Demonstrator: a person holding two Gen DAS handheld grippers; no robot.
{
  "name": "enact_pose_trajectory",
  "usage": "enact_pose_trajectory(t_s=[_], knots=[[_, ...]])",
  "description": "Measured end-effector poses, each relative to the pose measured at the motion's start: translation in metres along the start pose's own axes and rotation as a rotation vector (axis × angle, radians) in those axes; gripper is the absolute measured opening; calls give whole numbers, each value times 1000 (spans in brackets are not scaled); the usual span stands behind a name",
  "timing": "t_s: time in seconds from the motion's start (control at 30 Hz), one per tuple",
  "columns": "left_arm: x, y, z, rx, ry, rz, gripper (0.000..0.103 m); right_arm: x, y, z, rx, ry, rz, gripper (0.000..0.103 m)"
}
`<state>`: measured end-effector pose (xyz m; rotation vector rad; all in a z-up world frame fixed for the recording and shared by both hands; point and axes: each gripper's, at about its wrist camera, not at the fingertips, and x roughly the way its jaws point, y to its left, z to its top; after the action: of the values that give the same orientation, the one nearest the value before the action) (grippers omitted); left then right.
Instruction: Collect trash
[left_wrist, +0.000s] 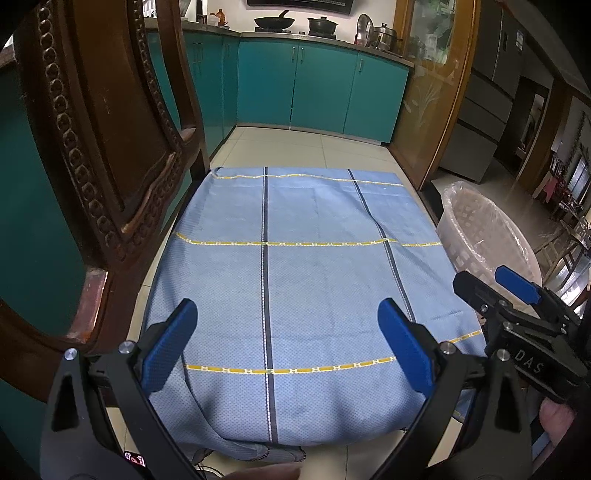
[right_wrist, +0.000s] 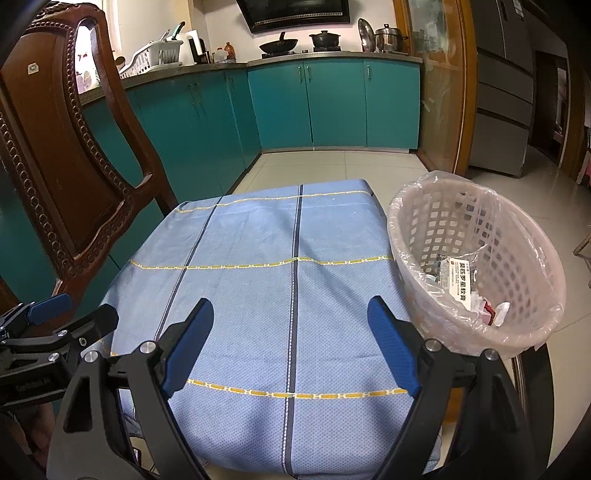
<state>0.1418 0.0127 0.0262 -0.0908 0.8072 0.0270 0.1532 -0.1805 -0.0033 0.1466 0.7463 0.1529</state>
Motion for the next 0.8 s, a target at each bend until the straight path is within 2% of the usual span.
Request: enact_pose_trajectory(t_s=[0.8], knots=[[2,-1,0,5,5,0,98,0,0,-1,-6,1,1,84]])
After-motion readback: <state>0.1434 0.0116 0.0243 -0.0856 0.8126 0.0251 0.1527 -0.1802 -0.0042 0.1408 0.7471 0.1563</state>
